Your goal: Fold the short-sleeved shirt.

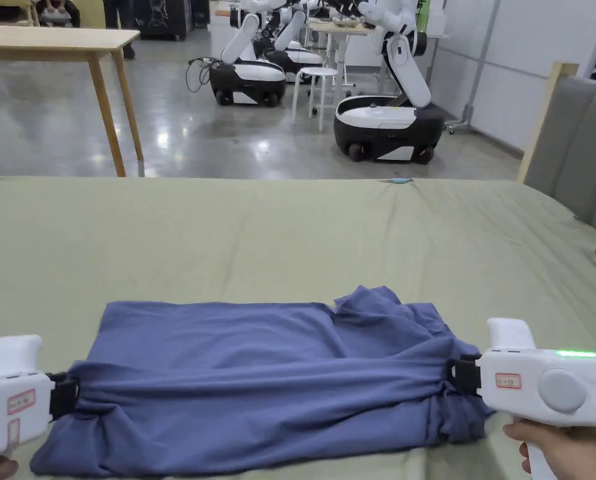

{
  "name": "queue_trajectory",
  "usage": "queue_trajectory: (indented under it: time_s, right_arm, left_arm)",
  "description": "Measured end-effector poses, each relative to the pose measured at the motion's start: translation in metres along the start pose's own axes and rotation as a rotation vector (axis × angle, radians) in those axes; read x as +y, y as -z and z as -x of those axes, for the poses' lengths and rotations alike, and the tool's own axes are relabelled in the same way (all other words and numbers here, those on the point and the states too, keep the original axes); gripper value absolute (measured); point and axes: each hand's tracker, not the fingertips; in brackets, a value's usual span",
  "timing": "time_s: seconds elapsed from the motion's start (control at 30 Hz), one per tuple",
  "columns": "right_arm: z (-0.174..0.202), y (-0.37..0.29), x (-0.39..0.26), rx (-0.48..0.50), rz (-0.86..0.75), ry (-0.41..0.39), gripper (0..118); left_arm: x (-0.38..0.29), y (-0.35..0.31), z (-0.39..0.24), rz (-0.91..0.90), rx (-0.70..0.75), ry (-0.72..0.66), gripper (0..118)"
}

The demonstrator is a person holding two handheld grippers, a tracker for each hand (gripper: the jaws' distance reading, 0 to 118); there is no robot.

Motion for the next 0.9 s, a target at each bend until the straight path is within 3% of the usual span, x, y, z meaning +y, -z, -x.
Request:
queue_trajectory:
  time_s: [0.1, 0.27, 0.3, 0.33, 0.37, 0.4, 0.43, 0.47, 0.53, 0.63, 0.73, 0.77, 0.8, 0.87, 0.9]
  right_arm:
    - [0.004, 0.012, -0.006, -0.031, 0.037, -0.047, 11]
    - [0.002, 0.017, -0.009, -0.031, 0.040, -0.036, 15]
    - [0.001, 0.015, -0.009, -0.022, 0.028, -0.047, 36]
    - [0.000, 0.011, -0.009, -0.013, -0.014, -0.063, 69]
    - [-0.001, 0.005, -0.010, -0.015, -0.047, -0.061, 105]
    - [-0.002, -0.006, -0.010, -0.021, -0.071, -0.050, 118]
    - [-0.001, -0.026, -0.011, -0.039, -0.117, -0.028, 113]
    - [0.001, -0.045, -0.010, -0.002, -0.180, -0.016, 112]
    - [0.005, -0.087, -0.014, 0.040, -0.209, -0.024, 113]
    - [0.013, -0.150, -0.049, 0.023, -0.236, -0.069, 112]
    - [0.024, -0.199, -0.086, 0.072, -0.299, -0.098, 106]
    - [0.027, -0.211, -0.097, 0.080, -0.310, -0.080, 99]
    - [0.030, -0.221, -0.107, 0.085, -0.305, -0.065, 72]
    - [0.031, -0.225, -0.121, 0.090, -0.286, -0.020, 4]
    - [0.032, -0.227, -0.129, 0.081, -0.285, 0.008, 0]
  left_arm:
    - [-0.010, 0.012, 0.002, 0.019, 0.009, 0.011, 5]
    - [-0.009, 0.007, 0.003, 0.022, 0.003, 0.005, 6]
    - [-0.008, 0.007, 0.003, 0.029, 0.000, 0.006, 16]
    - [-0.008, 0.006, 0.003, 0.034, -0.005, 0.006, 40]
    - [-0.007, 0.002, 0.004, 0.035, 0.004, 0.009, 82]
    - [-0.006, -0.001, 0.004, 0.038, 0.015, 0.010, 118]
    - [-0.009, -0.009, 0.007, 0.034, 0.015, 0.007, 114]
    - [-0.006, -0.023, 0.005, -0.138, -0.042, -0.004, 113]
    - [-0.016, -0.045, 0.014, -0.109, -0.087, -0.022, 116]
    - [-0.035, -0.100, 0.012, -0.182, -0.112, -0.043, 117]
    - [-0.071, -0.144, 0.009, -0.256, -0.171, -0.062, 113]
    - [-0.082, -0.156, 0.006, -0.293, -0.206, -0.072, 110]
    - [-0.095, -0.166, 0.004, -0.293, -0.220, -0.074, 99]
    - [-0.115, -0.179, -0.001, -0.273, -0.210, -0.074, 71]
    - [-0.122, -0.183, -0.006, -0.278, -0.188, -0.088, 35]
